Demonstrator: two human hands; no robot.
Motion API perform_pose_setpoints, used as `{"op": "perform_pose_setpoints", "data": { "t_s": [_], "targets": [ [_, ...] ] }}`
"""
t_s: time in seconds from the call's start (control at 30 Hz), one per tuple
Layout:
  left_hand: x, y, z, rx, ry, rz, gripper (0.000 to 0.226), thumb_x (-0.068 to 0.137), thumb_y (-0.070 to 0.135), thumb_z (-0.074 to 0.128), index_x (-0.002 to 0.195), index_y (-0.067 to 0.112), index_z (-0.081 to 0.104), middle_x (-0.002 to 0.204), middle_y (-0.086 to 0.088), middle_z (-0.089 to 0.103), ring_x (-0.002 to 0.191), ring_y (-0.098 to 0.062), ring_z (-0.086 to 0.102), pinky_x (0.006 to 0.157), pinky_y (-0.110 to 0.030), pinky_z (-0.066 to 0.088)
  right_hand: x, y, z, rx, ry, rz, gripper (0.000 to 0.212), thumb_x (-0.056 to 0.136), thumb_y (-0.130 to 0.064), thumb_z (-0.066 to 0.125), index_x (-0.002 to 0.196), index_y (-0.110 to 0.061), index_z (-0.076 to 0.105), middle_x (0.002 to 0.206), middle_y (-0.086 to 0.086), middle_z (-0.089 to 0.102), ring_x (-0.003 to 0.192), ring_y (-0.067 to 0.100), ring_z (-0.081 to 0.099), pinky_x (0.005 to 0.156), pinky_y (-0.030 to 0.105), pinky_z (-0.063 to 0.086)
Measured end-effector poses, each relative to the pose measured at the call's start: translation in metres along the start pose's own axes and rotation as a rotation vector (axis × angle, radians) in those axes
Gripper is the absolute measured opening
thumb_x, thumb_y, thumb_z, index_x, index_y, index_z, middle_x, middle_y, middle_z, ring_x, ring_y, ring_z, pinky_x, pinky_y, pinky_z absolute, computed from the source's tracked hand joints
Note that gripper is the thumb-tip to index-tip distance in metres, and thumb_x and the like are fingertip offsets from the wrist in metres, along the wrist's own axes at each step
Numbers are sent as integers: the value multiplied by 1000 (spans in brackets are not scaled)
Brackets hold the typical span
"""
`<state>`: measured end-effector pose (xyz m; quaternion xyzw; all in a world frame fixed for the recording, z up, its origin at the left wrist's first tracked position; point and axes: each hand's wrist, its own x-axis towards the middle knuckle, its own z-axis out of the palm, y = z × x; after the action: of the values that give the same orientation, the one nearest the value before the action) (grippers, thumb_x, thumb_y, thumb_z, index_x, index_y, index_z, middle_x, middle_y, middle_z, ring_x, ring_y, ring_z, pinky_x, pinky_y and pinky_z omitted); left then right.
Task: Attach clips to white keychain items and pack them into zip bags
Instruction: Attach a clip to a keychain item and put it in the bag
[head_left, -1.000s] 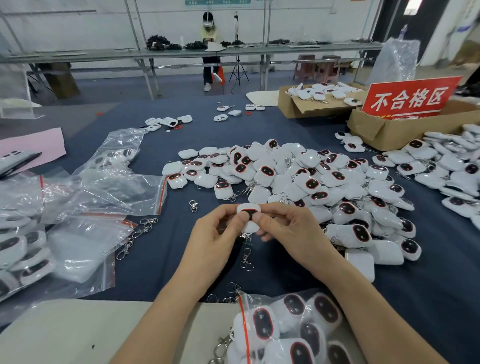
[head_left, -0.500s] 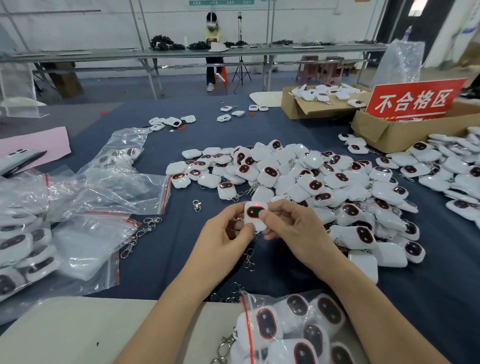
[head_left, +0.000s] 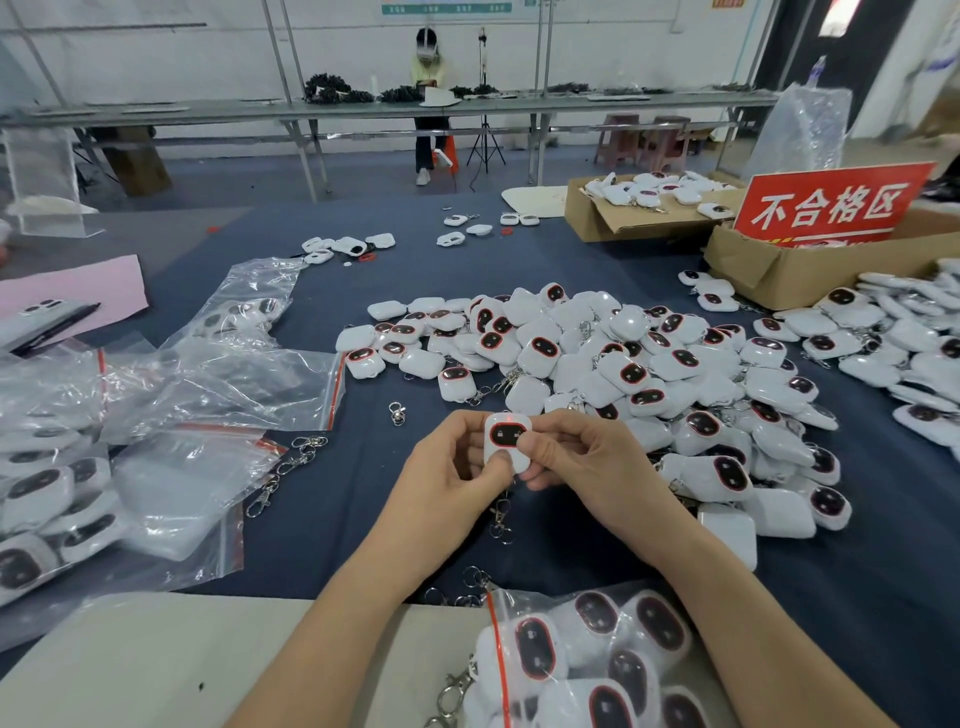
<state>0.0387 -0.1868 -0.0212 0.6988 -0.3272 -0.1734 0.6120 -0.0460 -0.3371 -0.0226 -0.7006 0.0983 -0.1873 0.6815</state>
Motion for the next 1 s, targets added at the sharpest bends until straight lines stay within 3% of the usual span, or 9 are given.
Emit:
{"op": "perform_pose_setpoints", "data": {
  "t_s": [0.13,0.3,0.4,0.53,0.6,0.73,0.9,1.0],
  "targets": [
    [0,-1,1,-6,21,6,24,94,6,65,109,24,67,94,2,75,82,-10,66,77,-18,53,0,1,-1,-23,4,-1,9,90,-17,71,97,-21,76,77,5,75,69,12,70,66,20,58],
    [-1,2,0,-29,8,55,28,96,10,67,117,27,68,92,16,74,79,-2,65,75,-14,51,2,1,-1,19,97,6,19,93,-15,70,109,-23,67,80,4,75,72,16,73,67,22,59],
    [-2,4,-1,-27,-25,97,32,96,14,68,123,32,67,101,10,74,86,-7,69,81,-21,56,1,1,0,43,100,-1,15,95,-12,67,107,-21,68,83,4,76,74,18,73,67,23,59],
    [1,0,-1,-10,34,75,38,88,18,77,121,36,68,96,12,63,78,-8,62,77,-27,54,-5,-6,-2,21,-149,2,29,102,-14,57,125,-27,69,114,-2,76,109,17,71,86,23,57],
    [0,-2,1,32,55,72,43,85,22,81,120,38,64,101,7,60,76,-7,59,75,-23,53,-8,-10,-5,78,-240,15,32,103,-14,54,132,-22,65,120,3,73,115,21,69,94,28,56],
    [-1,-5,5,117,54,112,52,85,25,81,127,43,55,104,1,57,78,-3,55,74,-15,48,-9,-15,-4,73,-168,37,33,102,-7,54,131,-21,63,102,9,78,100,23,74,86,24,57],
    [-3,-4,4,129,53,140,45,95,19,71,124,48,53,96,8,61,81,-13,61,74,-21,52,-6,-12,2,72,-14,62,39,99,-3,57,131,-26,61,87,6,79,75,16,75,71,20,59],
    [-3,-3,4,151,75,111,49,95,18,69,121,55,49,95,12,62,73,-10,60,68,-17,50,-8,-13,0,36,-58,74,46,97,-7,61,139,-26,56,88,7,78,83,18,76,79,23,59]
  ]
}}
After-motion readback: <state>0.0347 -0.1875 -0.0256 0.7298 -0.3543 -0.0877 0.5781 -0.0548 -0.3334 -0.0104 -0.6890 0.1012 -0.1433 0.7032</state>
